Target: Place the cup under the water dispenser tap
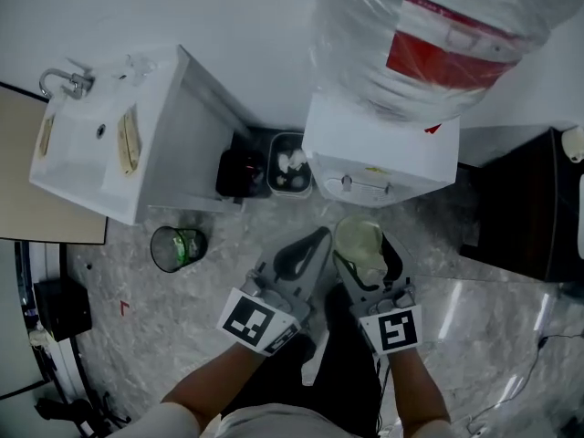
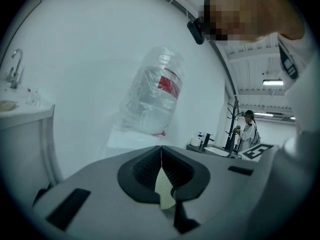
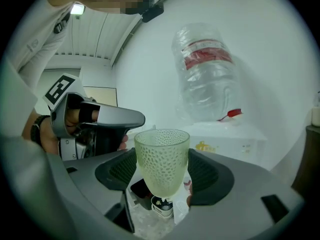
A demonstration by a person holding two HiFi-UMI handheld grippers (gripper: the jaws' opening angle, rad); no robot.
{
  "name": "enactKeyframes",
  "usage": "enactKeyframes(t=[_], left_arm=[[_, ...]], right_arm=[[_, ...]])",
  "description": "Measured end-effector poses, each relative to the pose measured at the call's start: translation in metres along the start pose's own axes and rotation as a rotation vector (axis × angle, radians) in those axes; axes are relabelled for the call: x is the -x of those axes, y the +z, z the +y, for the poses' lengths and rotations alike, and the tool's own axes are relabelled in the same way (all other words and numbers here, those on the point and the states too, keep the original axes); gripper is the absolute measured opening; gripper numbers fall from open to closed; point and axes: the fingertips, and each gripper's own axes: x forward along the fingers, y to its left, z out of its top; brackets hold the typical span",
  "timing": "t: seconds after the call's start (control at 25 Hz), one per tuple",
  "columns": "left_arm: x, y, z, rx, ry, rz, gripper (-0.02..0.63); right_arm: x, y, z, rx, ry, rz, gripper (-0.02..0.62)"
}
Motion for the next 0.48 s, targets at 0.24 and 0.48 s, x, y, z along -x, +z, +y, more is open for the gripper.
enactKeyframes(t=[0.24,0.48], left_arm=[[-0.017,-0.066,0.025,0.014,0.003,0.025,0.006],[-0.033,-0.121,0.049,0.007,0.008,0.036,0.006]], right_arm=[[-0.018,-0.079,-0.015,0.015,-0.011,0.039,0.311],[-0.053,-0.171,-0.044,0.045,-0.032,0.091,0.311]])
